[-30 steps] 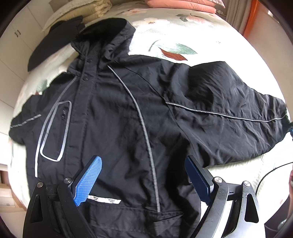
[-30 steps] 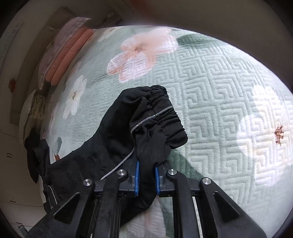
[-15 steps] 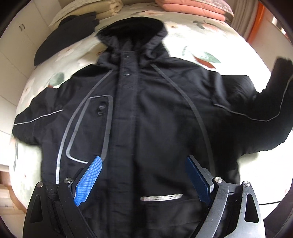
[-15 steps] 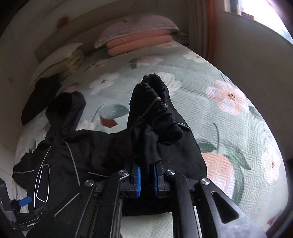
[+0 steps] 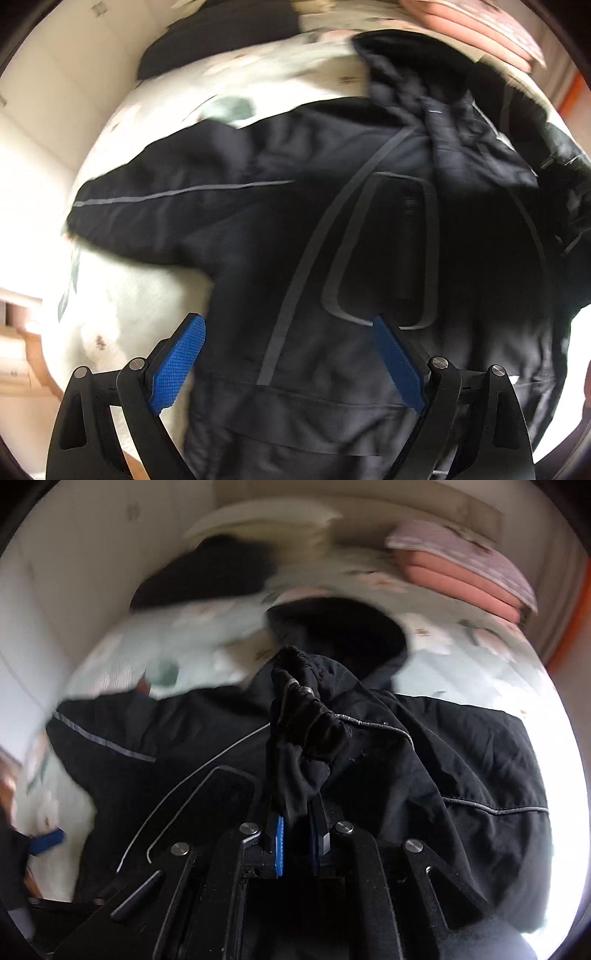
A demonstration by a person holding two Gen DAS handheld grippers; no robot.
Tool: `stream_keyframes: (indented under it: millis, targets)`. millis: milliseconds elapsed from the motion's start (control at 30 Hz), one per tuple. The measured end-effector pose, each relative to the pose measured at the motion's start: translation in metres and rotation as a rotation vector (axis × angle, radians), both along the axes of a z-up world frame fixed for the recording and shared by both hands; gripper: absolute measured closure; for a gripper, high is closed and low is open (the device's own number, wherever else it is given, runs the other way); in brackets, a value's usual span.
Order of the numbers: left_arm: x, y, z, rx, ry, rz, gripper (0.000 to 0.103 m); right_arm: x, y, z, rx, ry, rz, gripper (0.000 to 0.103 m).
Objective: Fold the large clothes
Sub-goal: 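Lift the sleeve with the right gripper and fold it across the jacket body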
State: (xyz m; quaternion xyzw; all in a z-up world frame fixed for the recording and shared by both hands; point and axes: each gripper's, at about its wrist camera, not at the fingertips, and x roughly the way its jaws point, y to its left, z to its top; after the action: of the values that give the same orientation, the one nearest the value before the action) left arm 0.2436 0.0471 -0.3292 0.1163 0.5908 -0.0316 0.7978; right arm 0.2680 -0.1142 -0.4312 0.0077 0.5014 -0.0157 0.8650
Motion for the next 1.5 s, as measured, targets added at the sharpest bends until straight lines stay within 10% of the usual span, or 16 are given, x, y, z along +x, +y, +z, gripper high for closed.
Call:
stream_keyframes:
  millis: [233,333,433,700,900,1167,1500]
  targets:
    - [0.029,0.066,-0.018,0.017,-0.017,0.07,0.011,0.034,0.08,-0.097,-0.141,0.166,0.043,0.08]
    - [0.043,0.081,-0.023,-0.004,-0.021,0.092,0.011,0.032,0.103,-0.099,-0.169,0.172,0.092,0.051]
    - [0.056,0.087,-0.026,-0.038,-0.027,0.093,0.011,0.027,0.107,-0.085,-0.1,0.197,0.117,0.05]
    - [0.094,0.032,-0.022,-0.301,0.007,-0.079,0.011,-0.028,0.006,0.018,0.026,0.075,-0.117,0.05]
    - [0.113,-0.041,-0.045,-0.462,0.114,-0.211,0.012,-0.051,-0.108,0.013,-0.066,0.07,-0.4,0.063]
    - [0.134,-0.078,-0.093,-0.429,0.188,-0.259,0.056,-0.03,-0.113,-0.104,0.204,0.216,-0.335,0.076]
    - [0.13,-0.063,-0.059,-0.514,0.094,-0.295,0.082,-0.037,-0.113,-0.083,0.184,0.198,-0.293,0.076]
